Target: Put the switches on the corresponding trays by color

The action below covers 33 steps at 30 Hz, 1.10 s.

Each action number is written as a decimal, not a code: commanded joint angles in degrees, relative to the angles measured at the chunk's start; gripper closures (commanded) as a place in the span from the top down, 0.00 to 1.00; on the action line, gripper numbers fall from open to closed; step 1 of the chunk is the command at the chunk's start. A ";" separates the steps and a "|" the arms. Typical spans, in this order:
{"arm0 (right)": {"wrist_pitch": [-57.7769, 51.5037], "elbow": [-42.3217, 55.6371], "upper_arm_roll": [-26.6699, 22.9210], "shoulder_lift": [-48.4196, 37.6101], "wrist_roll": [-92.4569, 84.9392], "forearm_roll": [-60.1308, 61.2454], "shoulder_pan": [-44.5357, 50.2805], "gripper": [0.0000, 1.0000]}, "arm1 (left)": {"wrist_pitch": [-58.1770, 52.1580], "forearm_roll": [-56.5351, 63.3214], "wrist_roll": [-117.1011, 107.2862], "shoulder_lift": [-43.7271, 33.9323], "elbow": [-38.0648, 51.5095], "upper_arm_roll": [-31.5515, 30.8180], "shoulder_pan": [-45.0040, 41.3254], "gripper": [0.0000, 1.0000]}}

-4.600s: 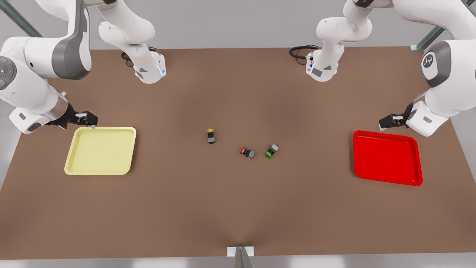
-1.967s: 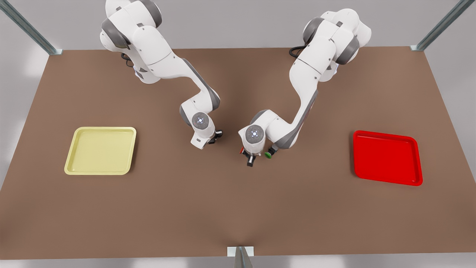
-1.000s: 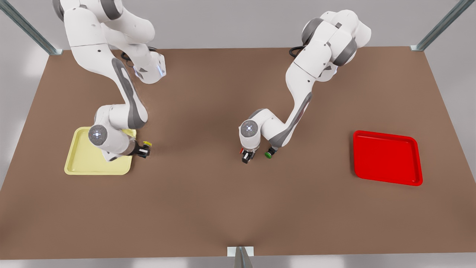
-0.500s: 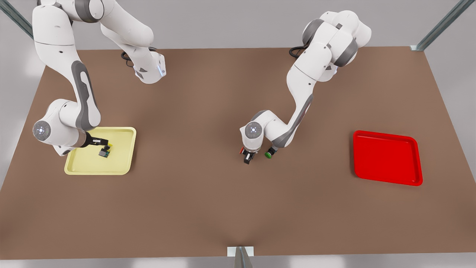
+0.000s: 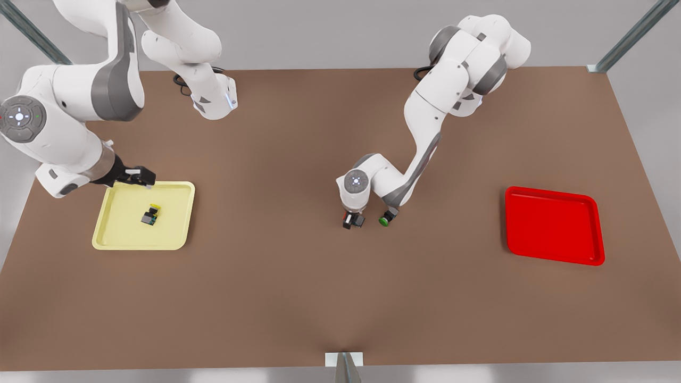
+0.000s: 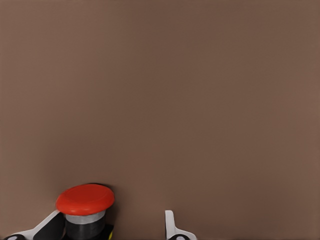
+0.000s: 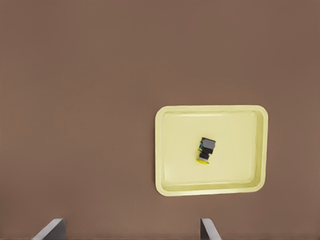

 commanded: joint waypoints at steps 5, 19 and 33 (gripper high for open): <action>0.79 0.08 0.00 0.97 0.04 -0.53 -0.17 1.00 | 0.02 -0.38 0.00 0.08 0.09 0.00 0.09 0.98; 0.88 -0.01 0.00 2.99 0.13 -0.70 -0.34 1.00 | 1.78 0.50 0.61 -0.19 -0.79 0.00 2.90 0.99; 0.97 0.17 0.00 3.07 0.13 -0.70 -0.61 1.00 | 2.31 -0.29 -0.53 -0.10 -0.70 -0.09 2.37 0.67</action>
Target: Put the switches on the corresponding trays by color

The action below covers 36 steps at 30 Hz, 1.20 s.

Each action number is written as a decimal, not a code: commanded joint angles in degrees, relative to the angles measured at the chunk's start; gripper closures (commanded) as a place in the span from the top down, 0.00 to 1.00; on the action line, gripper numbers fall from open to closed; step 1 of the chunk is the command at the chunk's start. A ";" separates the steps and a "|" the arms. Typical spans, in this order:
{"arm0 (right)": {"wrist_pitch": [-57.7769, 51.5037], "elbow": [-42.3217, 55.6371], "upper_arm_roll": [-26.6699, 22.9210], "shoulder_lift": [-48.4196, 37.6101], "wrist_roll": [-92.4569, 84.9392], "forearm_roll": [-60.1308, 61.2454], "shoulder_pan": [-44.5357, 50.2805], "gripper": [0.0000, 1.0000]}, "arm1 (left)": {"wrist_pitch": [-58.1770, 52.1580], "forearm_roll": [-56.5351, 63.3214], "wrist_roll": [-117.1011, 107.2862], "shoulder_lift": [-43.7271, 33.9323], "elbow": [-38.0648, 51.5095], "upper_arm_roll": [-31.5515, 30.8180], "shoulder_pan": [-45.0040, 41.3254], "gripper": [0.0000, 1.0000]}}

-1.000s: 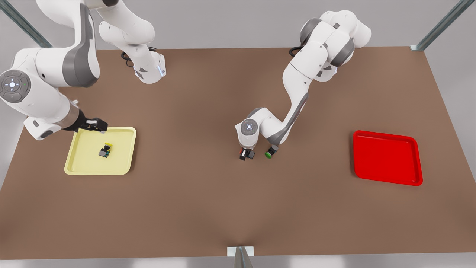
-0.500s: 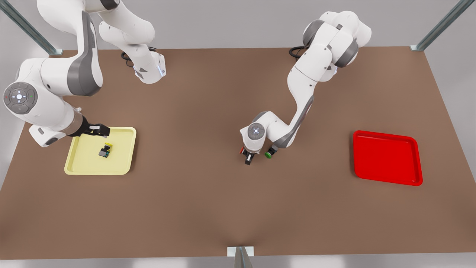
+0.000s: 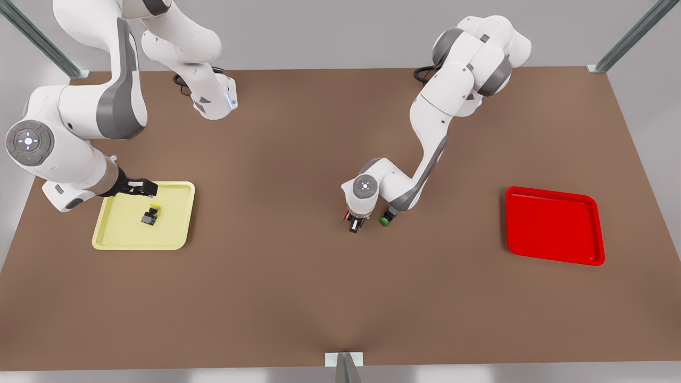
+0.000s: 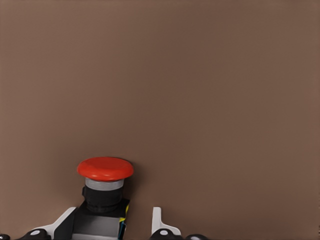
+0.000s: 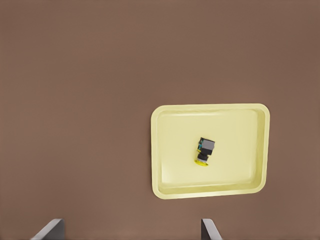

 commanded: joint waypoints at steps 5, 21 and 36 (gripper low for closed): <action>0.00 0.00 0.00 0.00 0.00 0.00 0.00 1.00 | 0.00 -0.02 -0.97 -0.16 0.00 0.00 -0.26 0.64; -0.09 0.09 0.00 0.00 0.00 0.00 0.00 1.00 | 0.26 -1.34 -4.05 -0.33 -0.18 0.00 -1.67 0.55; 0.00 0.35 0.00 0.08 0.00 0.00 -0.09 1.00 | -1.32 -1.61 -3.70 -4.81 -2.38 -0.09 -0.70 0.43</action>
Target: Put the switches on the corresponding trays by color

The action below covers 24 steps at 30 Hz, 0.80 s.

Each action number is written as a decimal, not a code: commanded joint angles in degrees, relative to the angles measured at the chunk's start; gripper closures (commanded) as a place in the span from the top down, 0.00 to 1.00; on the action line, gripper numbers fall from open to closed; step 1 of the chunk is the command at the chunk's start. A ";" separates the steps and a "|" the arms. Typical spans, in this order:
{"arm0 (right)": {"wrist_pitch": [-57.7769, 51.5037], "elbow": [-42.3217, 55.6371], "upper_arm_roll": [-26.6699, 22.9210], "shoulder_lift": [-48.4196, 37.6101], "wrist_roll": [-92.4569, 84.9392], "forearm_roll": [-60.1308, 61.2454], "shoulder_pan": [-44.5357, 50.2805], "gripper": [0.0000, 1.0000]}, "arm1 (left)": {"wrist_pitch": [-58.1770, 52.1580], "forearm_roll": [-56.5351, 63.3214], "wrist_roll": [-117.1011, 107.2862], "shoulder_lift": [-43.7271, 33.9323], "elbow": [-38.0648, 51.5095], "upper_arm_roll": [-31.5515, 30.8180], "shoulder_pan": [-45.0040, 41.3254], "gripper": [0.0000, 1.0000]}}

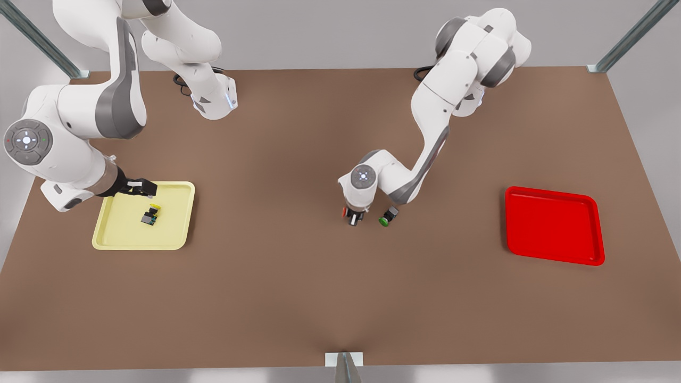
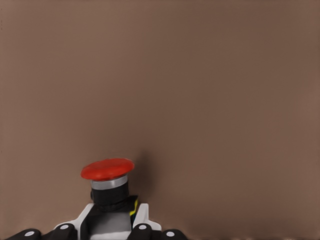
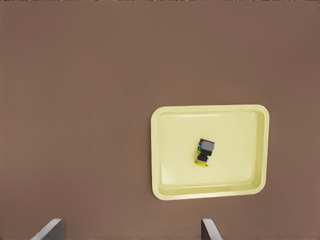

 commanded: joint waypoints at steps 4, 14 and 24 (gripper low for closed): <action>-0.01 0.01 0.00 0.00 0.00 0.00 0.01 1.00 | -6.44 -4.13 0.53 -10.26 -4.09 -1.19 5.23 0.43; -0.01 -0.08 -0.09 0.00 -0.09 -0.09 -0.08 1.00 | -21.39 -3.86 9.14 -22.03 -8.66 -18.68 43.19 0.44; -0.01 -0.08 -0.09 0.00 -0.09 -0.09 -0.08 1.00 | -22.44 -0.52 32.43 -21.51 -12.97 -18.59 75.01 0.44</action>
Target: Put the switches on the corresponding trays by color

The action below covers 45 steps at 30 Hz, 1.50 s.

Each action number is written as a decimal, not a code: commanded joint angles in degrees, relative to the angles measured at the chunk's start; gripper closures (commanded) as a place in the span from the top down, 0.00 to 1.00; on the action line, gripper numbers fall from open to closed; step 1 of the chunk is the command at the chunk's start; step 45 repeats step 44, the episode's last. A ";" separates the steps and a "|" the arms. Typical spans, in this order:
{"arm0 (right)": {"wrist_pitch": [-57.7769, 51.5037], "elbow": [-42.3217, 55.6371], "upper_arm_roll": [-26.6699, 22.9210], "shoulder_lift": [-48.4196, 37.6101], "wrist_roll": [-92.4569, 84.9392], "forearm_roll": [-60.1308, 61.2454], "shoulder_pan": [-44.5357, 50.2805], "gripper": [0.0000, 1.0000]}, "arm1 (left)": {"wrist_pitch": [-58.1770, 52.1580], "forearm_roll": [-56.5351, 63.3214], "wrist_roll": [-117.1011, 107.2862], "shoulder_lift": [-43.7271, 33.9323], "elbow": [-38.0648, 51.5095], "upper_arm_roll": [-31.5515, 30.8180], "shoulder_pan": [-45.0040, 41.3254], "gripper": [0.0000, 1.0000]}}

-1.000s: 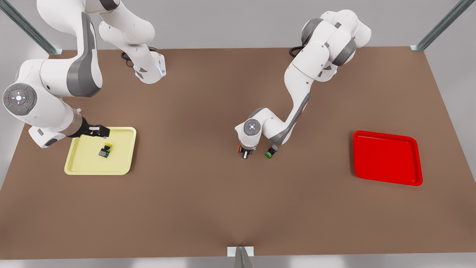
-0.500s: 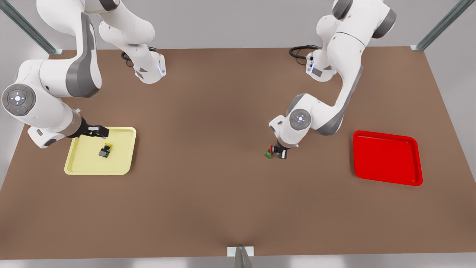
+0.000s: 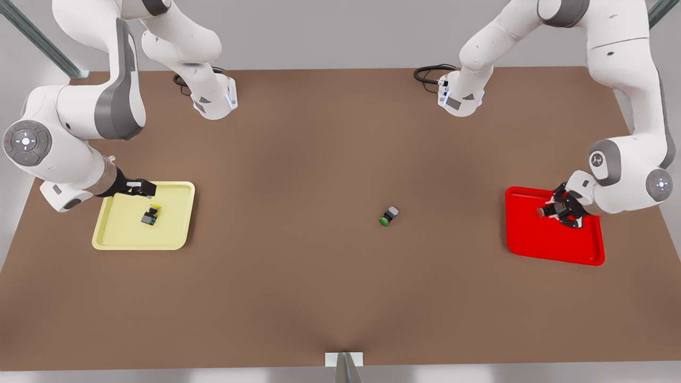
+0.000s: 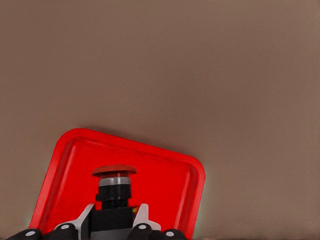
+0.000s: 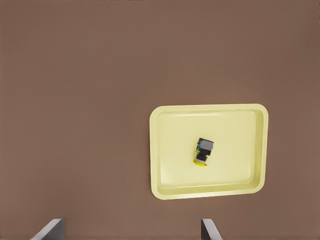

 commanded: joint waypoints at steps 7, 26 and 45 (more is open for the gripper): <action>0.00 0.00 0.00 0.05 0.00 0.00 0.09 1.00 | 9.56 8.00 1.78 5.79 -0.11 0.45 2.21 0.46; -0.09 0.00 0.09 -0.04 0.00 0.09 0.09 1.00 | -20.84 7.83 -90.58 -0.53 14.31 -33.91 1.77 1.00; 0.00 0.00 0.00 -0.04 0.00 0.00 0.18 1.00 | -27.35 -6.94 -96.66 -17.06 17.82 43.34 -56.06 1.00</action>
